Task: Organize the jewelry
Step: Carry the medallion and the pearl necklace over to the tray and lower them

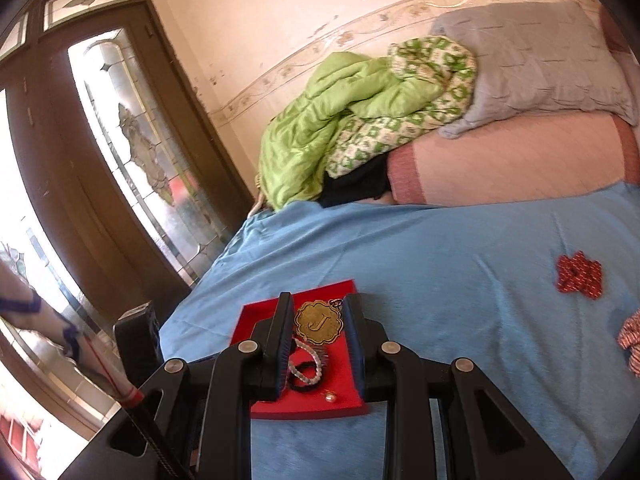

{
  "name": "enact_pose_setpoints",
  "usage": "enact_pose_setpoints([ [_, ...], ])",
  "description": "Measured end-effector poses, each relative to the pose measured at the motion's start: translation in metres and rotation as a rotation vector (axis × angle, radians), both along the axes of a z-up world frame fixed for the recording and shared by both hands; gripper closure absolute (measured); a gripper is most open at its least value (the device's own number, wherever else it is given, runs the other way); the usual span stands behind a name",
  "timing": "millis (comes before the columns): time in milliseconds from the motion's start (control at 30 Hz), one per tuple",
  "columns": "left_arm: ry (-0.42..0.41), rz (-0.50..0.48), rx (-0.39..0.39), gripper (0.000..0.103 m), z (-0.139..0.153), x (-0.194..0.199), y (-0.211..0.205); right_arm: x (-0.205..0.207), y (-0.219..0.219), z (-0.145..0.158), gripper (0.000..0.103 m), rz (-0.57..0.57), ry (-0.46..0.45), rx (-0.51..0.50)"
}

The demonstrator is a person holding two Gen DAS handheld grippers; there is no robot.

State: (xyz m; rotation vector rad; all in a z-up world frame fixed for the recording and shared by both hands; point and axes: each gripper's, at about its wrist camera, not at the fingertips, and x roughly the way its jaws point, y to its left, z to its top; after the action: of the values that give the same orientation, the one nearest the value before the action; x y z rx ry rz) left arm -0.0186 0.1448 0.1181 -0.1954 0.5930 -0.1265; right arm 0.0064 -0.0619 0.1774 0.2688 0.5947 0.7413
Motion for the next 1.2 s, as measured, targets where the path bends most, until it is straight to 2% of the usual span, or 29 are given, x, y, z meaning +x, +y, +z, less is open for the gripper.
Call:
enact_pose_setpoints([
  [167, 0.018, 0.068, -0.043, 0.098, -0.004, -0.003, 0.038, 0.0, 0.032, -0.001, 0.076, 0.045, 0.009, -0.016],
  [367, 0.053, 0.153, -0.085, 0.098, -0.017, -0.006, 0.082, 0.005, 0.071, -0.016, 0.076, 0.093, 0.035, -0.06],
  [667, 0.125, 0.19, -0.123, 0.098, -0.037, -0.003, 0.105, 0.015, 0.106, -0.057, 0.076, 0.118, 0.105, -0.137],
  [967, 0.18, 0.126, -0.179, 0.098, -0.051, 0.003, 0.097, 0.024, 0.112, -0.107, 0.076, 0.102, 0.201, -0.203],
  [1200, 0.217, 0.03, -0.182, 0.098, -0.055, 0.007, 0.078, 0.035, 0.105, -0.128, 0.076, 0.064, 0.255, -0.23],
])
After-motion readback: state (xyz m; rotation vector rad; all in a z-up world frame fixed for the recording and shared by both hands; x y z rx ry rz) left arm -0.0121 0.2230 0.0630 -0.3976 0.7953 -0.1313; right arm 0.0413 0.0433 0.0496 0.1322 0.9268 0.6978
